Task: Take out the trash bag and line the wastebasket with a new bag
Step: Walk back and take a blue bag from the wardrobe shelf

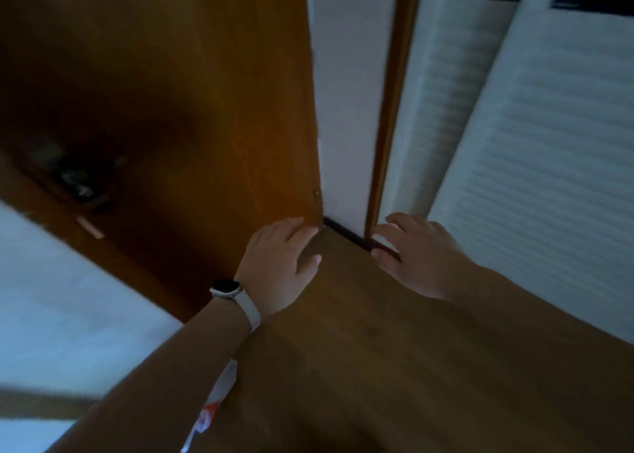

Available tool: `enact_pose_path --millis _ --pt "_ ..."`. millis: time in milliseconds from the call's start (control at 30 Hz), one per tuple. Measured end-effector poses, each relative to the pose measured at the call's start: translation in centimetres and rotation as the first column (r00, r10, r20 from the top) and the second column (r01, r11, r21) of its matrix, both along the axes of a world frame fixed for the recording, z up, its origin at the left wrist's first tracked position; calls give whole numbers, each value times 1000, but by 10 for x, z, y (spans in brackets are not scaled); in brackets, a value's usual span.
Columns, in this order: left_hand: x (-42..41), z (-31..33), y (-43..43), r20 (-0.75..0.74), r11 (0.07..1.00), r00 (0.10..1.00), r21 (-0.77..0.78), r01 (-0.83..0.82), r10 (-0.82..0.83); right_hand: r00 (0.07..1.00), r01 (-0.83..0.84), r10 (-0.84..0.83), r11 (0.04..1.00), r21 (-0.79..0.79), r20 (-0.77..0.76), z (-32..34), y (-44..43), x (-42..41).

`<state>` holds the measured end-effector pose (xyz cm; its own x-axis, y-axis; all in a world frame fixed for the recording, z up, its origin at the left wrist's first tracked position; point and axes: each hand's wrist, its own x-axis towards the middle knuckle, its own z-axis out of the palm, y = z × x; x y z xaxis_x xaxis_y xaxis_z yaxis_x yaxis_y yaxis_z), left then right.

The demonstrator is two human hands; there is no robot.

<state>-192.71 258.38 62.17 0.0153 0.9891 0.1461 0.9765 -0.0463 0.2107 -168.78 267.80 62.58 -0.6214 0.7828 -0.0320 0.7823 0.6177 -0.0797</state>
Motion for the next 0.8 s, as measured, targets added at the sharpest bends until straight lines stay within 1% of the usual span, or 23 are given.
enact_pose_path --millis 100,200,300,467,567,700,800 --pt "61 10 27 -16 990 990 17 139 -139 992 128 -128 992 -1 -15 6 -5 68" --pt "111 19 45 -61 957 958 52 285 -282 973 227 -226 973 27 -49 10 -14 119" --pt "147 26 64 -67 920 923 76 384 -379 949 312 -309 950 28 -67 13 -20 155" --pt "193 24 98 -58 850 857 102 516 -513 899 434 -430 900 35 -81 16 -22 189" --pt "217 23 121 -28 799 805 105 592 -592 854 519 -516 853 46 -75 17 -20 207" --pt "242 21 162 9 721 723 91 687 -690 765 643 -641 763 65 -62 23 -10 231" --pt "259 23 197 27 656 658 117 746 -753 703 711 -707 698 82 -80 28 3 241"
